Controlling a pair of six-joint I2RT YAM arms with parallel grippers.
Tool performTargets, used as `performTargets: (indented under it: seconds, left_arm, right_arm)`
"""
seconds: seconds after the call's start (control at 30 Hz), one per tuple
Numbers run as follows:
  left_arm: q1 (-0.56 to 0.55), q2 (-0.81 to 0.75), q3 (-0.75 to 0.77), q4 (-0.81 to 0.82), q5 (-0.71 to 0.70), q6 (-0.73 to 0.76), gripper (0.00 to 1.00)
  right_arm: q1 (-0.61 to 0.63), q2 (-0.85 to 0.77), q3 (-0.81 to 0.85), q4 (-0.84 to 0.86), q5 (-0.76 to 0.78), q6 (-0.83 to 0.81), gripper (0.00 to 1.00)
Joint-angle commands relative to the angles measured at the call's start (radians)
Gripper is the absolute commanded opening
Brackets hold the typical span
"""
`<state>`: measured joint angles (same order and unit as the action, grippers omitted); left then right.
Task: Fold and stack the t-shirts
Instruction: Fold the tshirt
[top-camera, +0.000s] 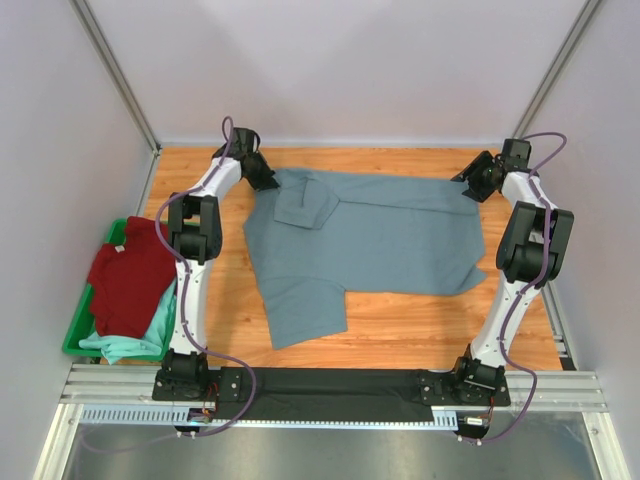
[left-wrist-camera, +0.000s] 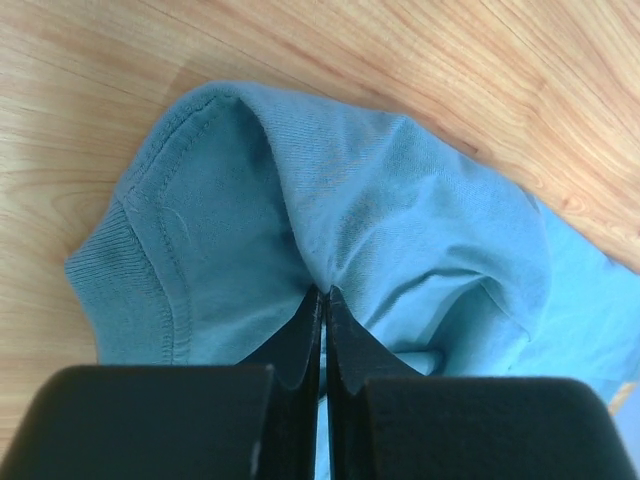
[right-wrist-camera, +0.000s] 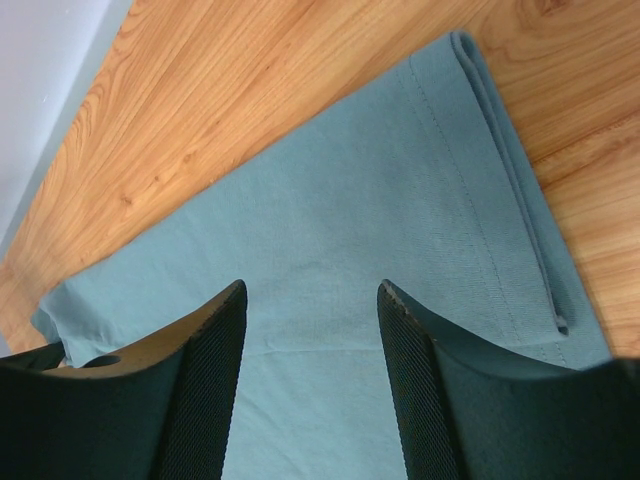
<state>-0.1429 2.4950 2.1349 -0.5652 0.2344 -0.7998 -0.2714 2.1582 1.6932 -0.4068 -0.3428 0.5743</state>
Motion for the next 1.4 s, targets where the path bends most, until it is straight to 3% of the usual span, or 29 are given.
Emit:
performTargets:
  seconds: [0.0, 0.67, 0.9, 1.17, 1.23, 1.27, 1.37]
  left_arm:
    - [-0.012, -0.028, 0.045, -0.028, -0.052, 0.062, 0.0]
    - [-0.011, -0.082, 0.111, -0.119, -0.141, 0.211, 0.0]
    - [0.023, -0.068, 0.092, -0.134, -0.116, 0.205, 0.0]
    - [0.058, -0.024, 0.178, -0.166, -0.023, 0.257, 0.01]
    - [0.058, -0.022, 0.181, -0.17, 0.0, 0.272, 0.08]
    - [0.058, -0.028, 0.18, -0.176, 0.015, 0.278, 0.22]
    - [0.054, -0.097, 0.078, -0.167, 0.02, 0.304, 0.37]
  right_arm:
    - [-0.003, -0.024, 0.003, 0.019, -0.007, -0.019, 0.56]
    - [-0.006, 0.0, 0.0, -0.029, 0.011, -0.03, 0.54]
    - [-0.005, -0.003, -0.003, -0.04, 0.018, -0.039, 0.55]
    - [-0.006, 0.0, -0.007, -0.052, 0.034, -0.051, 0.55]
    - [-0.006, 0.003, -0.01, -0.055, 0.031, -0.047, 0.55]
    - [-0.006, 0.002, -0.01, -0.055, 0.027, -0.042, 0.55]
    - [-0.003, -0.006, -0.016, -0.066, 0.019, -0.042, 0.55]
